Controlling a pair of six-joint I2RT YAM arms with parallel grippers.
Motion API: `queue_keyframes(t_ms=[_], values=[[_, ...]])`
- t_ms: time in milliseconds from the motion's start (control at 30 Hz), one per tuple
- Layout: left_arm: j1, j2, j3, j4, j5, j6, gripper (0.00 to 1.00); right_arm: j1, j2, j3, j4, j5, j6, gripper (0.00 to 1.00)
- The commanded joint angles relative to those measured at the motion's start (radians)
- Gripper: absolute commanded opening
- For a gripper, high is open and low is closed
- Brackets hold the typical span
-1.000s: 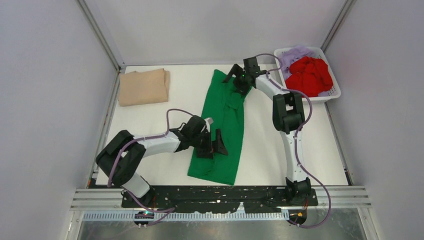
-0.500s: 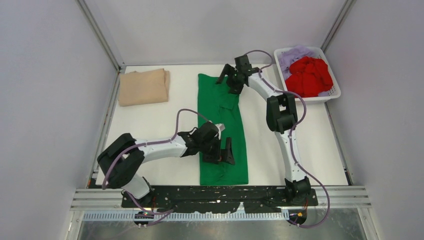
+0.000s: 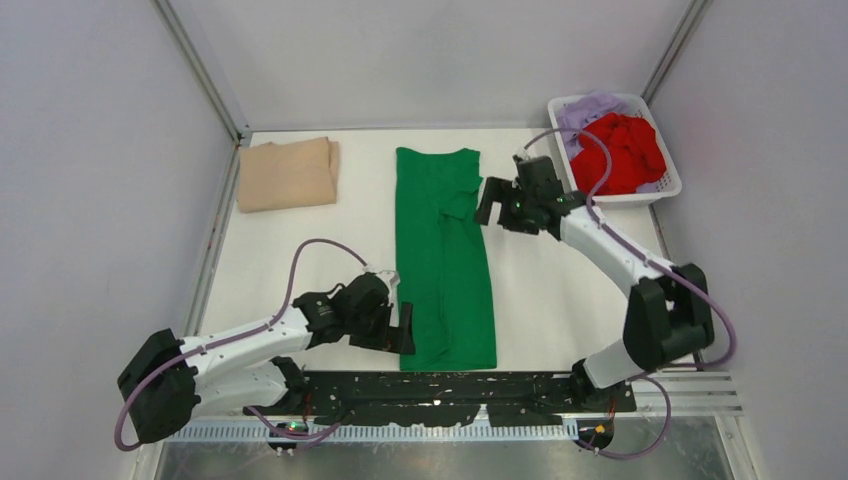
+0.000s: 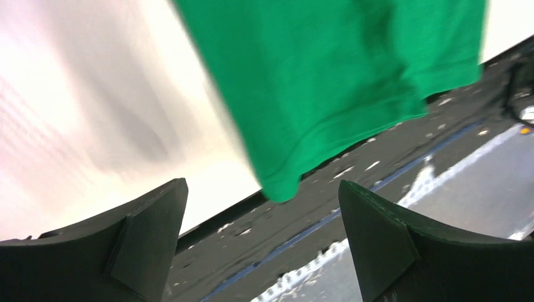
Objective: Fold and stack the t-shirts
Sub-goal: Rotate the tshirt 90 degrees, then grab the bottom of the folded rectangular tshirt with both arms
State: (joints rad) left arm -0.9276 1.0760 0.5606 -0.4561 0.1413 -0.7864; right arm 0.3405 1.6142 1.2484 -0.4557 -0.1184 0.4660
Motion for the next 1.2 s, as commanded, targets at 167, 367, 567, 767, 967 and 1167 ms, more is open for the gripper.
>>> queue_keyframes(t_ms=[167, 367, 567, 767, 967, 1167], values=[[-0.006, 0.029, -0.081, 0.095, 0.064, -0.066, 0.68, 0.191, -0.479, -0.596, 0.033, 0.043, 0.079, 0.99], [-0.036, 0.068, -0.105, 0.134, 0.094, -0.083, 0.58, 0.269, -0.641, -0.725, -0.015, -0.025, 0.148, 0.96], [-0.055, 0.125, -0.114, 0.192, 0.116, -0.109, 0.46, 0.349, -0.756, -0.765, -0.131, -0.118, 0.177, 0.9], [-0.055, 0.124, -0.117, 0.172, 0.075, -0.117, 0.22, 0.408, -0.762, -0.8, -0.176, -0.2, 0.197, 0.81], [-0.056, 0.096, -0.113, 0.131, 0.063, -0.125, 0.0, 0.431, -0.732, -0.866, -0.104, -0.223, 0.255, 0.66], [-0.056, 0.065, -0.126, 0.122, 0.061, -0.134, 0.0, 0.45, -0.684, -0.916, 0.027, -0.258, 0.329, 0.55]])
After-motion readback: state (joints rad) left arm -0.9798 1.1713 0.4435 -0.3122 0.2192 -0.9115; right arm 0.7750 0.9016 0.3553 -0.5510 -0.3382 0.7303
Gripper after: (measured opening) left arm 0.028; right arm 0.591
